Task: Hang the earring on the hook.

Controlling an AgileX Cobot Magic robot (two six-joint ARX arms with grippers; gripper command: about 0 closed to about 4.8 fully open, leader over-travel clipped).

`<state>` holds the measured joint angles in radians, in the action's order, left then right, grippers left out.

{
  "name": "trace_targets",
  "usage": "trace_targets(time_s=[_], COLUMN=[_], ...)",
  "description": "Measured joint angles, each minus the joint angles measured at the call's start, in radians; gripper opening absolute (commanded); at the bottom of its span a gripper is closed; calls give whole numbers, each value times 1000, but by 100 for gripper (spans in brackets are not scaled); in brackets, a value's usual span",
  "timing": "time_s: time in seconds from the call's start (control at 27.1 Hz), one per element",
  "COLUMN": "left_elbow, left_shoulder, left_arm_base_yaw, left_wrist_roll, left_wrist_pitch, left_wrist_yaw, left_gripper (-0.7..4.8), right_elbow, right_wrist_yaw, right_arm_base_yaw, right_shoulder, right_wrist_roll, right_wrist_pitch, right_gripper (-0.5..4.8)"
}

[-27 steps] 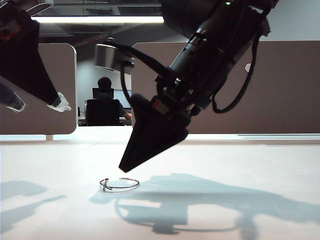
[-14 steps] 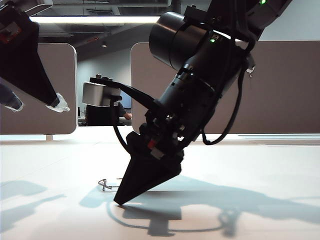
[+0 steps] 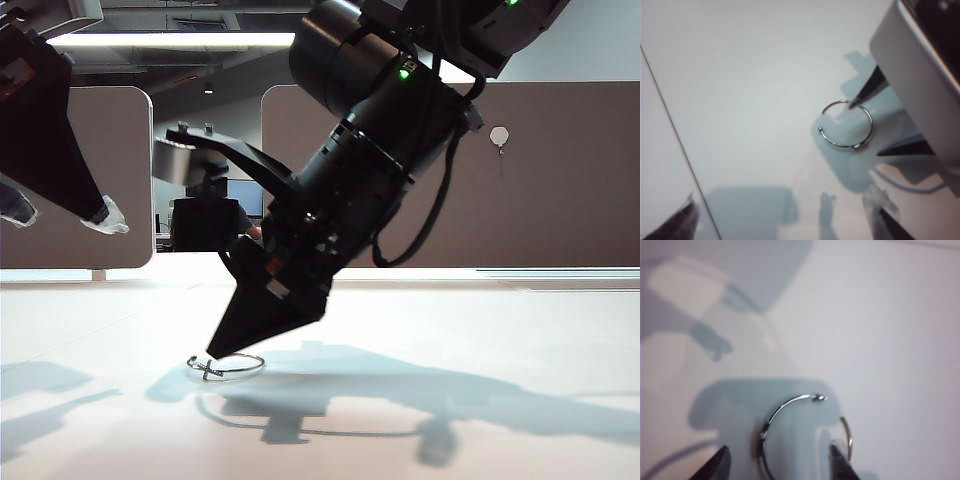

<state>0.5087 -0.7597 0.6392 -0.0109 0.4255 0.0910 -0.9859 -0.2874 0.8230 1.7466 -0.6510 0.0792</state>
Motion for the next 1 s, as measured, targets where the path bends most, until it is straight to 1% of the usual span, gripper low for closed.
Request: trace_targets(time_s=[0.11, 0.37, 0.63, 0.66, 0.81, 0.85, 0.96, 1.0], left_elbow=[0, 0, 0, 0, 0, 0, 0, 0], left_shoulder=[0, 0, 0, 0, 0, 0, 0, 0], left_arm_base_yaw=[0, 0, 0, 0, 0, 0, 0, 0], left_wrist_roll=[0, 0, 0, 0, 0, 0, -1, -1], left_wrist_pitch=[1, 5, 7, 9, 30, 33, 37, 37], left_wrist_yaw=[0, 0, 0, 0, 1, 4, 19, 20], left_gripper=[479, 479, 479, 479, 479, 479, 479, 479], right_elbow=[0, 0, -4, -6, -6, -6, -6, -6], right_wrist_yaw=[0, 0, -12, -14, -26, -28, -30, -30], right_arm_base_yaw=[0, -1, -9, -8, -8, -7, -7, -7], right_shoulder=[0, 17, 56, 61, 63, 63, 62, 62], right_wrist_roll=[-3, -24, -25, -25, -24, -25, -25, -25], right_wrist_pitch=[-8, 29, -3, -6, 8, 17, 29, 31], right_gripper=[254, 251, 249, 224, 75, 57, 35, 11])
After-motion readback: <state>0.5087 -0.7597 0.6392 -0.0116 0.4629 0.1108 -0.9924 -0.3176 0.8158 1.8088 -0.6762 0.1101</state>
